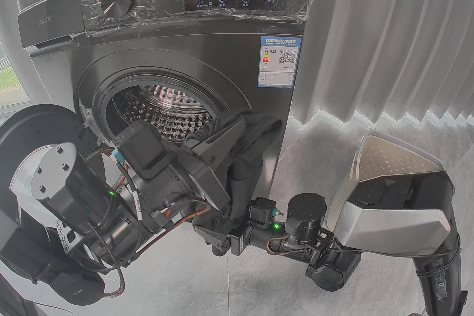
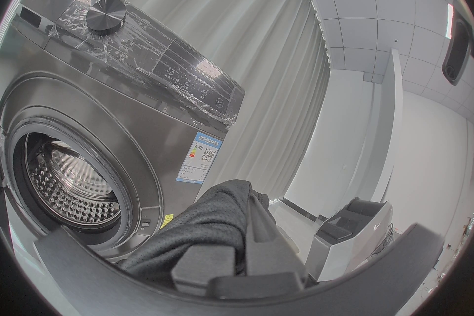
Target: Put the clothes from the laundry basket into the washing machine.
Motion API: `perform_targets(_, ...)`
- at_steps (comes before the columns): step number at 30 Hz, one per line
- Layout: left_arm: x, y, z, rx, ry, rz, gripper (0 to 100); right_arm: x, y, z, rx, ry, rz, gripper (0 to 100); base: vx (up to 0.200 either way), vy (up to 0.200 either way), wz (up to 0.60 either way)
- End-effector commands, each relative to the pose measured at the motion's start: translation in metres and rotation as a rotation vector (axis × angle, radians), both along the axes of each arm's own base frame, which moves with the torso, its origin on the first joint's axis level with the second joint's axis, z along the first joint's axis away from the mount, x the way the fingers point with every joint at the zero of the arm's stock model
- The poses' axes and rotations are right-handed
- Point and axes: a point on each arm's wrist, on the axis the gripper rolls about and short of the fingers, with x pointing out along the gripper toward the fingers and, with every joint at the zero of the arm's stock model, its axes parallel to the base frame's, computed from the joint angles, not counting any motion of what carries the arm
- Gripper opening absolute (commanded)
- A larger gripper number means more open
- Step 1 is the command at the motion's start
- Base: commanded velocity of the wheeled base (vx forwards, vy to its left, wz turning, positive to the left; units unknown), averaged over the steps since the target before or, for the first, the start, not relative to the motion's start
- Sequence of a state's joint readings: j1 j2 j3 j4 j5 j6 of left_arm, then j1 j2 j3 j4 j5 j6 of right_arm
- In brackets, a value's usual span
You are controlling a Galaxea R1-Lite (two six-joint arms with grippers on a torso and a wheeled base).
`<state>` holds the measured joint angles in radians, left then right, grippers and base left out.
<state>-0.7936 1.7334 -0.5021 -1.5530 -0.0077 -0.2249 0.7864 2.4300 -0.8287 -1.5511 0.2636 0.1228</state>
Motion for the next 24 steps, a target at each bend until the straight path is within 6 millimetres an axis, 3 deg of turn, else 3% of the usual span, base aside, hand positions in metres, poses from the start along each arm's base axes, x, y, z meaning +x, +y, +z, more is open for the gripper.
perform_targets(1, 0.0, 0.0, 0.0, -0.002, -0.001, 0.0, 0, 0.002, 0.001, -0.005, -0.004, 0.006, -0.002, 100, 0.0, 0.0, 0.0)
perform_targets(2, 0.0, 0.0, 0.001, -0.003, -0.002, 0.0, 0, 0.002, 0.0, -0.005, -0.004, 0.006, -0.004, 100, 0.0, 0.0, 0.0)
perform_targets(3, 0.0, 0.0, 0.001, -0.003, -0.002, -0.001, 0, 0.003, 0.0, -0.006, -0.004, 0.006, -0.012, 0, 0.0, 0.0, 0.0)
perform_targets(15, 0.004, 0.003, 0.001, -0.006, -0.001, 0.015, 0, -0.002, -0.004, -0.002, -0.001, 0.03, -0.034, 0, 0.0, 0.0, 0.0)
perform_targets(24, 0.022, 0.018, -0.004, -0.021, 0.038, 0.087, 0, -0.071, -0.04, 0.058, -0.006, 0.031, 0.038, 0, 0.0, 0.0, 0.0)
